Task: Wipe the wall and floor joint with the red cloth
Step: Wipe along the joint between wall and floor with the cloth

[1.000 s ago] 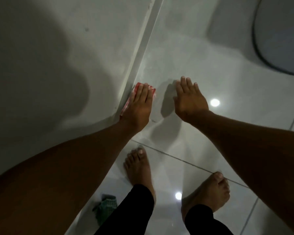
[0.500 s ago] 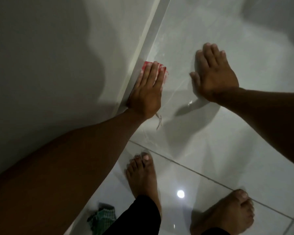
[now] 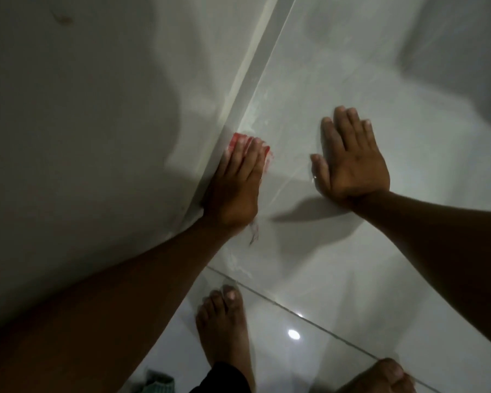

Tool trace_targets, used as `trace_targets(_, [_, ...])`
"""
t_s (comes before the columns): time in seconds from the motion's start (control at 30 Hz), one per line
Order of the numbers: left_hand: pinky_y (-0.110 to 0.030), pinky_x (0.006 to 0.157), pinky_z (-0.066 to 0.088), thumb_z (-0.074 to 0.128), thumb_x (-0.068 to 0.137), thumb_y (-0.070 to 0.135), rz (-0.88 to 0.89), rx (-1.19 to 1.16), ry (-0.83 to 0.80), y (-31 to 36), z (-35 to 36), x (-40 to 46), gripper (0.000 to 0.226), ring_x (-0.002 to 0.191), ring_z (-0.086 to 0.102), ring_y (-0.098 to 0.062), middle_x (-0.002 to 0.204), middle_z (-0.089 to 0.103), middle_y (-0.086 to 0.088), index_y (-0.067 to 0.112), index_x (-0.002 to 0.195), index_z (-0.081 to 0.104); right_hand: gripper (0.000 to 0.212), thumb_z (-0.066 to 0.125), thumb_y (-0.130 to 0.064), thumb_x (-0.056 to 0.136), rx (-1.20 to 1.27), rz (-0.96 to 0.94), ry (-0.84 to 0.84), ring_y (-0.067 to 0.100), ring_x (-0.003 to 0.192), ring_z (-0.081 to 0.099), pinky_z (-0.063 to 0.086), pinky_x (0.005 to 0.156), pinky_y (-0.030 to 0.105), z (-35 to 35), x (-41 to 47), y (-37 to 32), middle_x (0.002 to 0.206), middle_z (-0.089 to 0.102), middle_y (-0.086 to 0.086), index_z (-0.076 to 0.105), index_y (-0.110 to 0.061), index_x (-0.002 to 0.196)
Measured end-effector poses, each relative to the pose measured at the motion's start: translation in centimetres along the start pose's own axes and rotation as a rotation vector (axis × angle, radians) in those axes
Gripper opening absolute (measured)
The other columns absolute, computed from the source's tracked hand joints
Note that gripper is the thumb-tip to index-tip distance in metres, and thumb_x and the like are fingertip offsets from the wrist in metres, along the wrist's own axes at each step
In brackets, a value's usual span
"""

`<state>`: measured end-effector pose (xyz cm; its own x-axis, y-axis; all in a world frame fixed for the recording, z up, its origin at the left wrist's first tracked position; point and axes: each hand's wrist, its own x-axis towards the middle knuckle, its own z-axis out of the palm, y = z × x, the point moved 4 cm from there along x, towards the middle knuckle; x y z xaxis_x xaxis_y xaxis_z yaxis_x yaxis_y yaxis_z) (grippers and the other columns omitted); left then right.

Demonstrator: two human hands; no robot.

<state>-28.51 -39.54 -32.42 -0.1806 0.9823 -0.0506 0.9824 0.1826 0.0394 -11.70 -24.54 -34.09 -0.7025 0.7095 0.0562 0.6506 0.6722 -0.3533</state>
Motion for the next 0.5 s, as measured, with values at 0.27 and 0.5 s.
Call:
trace_targets(0.27, [-0.053, 0.127, 0.008, 0.046, 0.094, 0.013, 0.08, 0.021, -0.024, 0.0, -0.3, 3.5, 0.075, 0.155, 0.008, -0.041, 0.168, 0.016, -0.016, 0.007, 0.159, 0.011, 0.069, 0.041, -0.044, 0.099, -0.011, 0.016, -0.016, 0.035, 0.155, 0.016, 0.001, 0.128, 0.042, 0.3, -0.2, 0.0, 0.165, 0.025, 0.023, 0.032, -0.004, 0.156])
trace_targets(0.5, [-0.056, 0.125, 0.016, 0.036, 0.099, 0.01, 0.143, 0.016, -0.093, -0.5, -0.2, -1.6, 0.058, 0.155, 0.012, -0.039, 0.164, 0.027, -0.014, 0.006, 0.157, 0.028, 0.068, 0.049, -0.04, 0.097, -0.006, 0.014, 0.021, 0.038, 0.153, 0.023, 0.008, 0.128, 0.046, 0.1, 0.0, 0.0, 0.162, 0.03, 0.024, 0.038, -0.002, 0.153])
